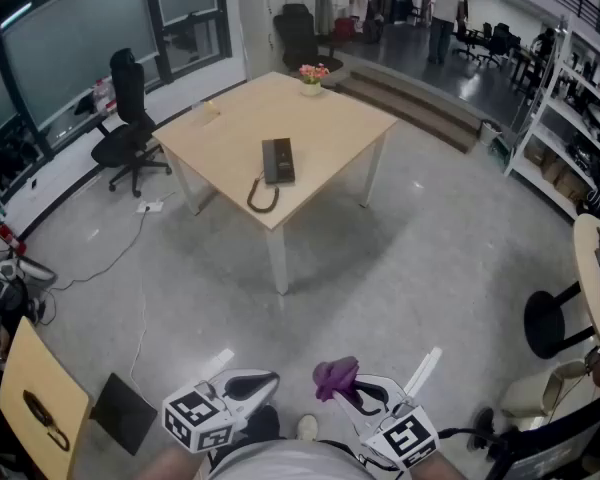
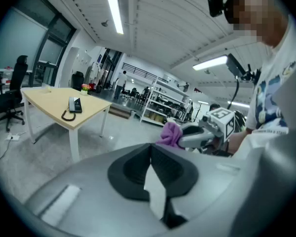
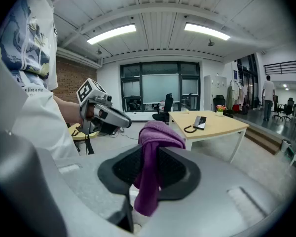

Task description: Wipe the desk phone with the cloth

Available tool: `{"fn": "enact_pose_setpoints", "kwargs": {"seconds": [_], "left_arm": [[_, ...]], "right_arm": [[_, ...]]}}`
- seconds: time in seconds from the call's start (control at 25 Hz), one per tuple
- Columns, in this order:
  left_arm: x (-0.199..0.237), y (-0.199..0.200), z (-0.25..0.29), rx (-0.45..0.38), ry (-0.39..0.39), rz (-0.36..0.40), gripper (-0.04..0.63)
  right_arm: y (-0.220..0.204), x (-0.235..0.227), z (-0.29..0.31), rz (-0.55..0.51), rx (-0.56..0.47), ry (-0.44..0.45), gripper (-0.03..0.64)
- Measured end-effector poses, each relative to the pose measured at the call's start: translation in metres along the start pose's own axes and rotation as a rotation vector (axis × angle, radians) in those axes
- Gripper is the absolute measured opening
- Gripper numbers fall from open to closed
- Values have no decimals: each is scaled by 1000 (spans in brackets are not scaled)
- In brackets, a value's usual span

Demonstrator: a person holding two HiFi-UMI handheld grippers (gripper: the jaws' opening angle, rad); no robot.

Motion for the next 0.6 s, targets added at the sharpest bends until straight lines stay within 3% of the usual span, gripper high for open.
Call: {"fn": "enact_pose_setpoints", "kwargs": {"seconds": [0.6], "left_arm": [[59, 13, -15, -2, -19, -22, 5]], "right_arm": [[23, -9, 51, 35, 36, -19, 89]]}}
Point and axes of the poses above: the fingertips, and each gripper's own axes: z forward along the fingers, x to its left, y out of its top, the point moved 7 cm from there along -z, backward along the fingers, and after that the axes turned 7 degrees about -y, right-handed, at the moved point
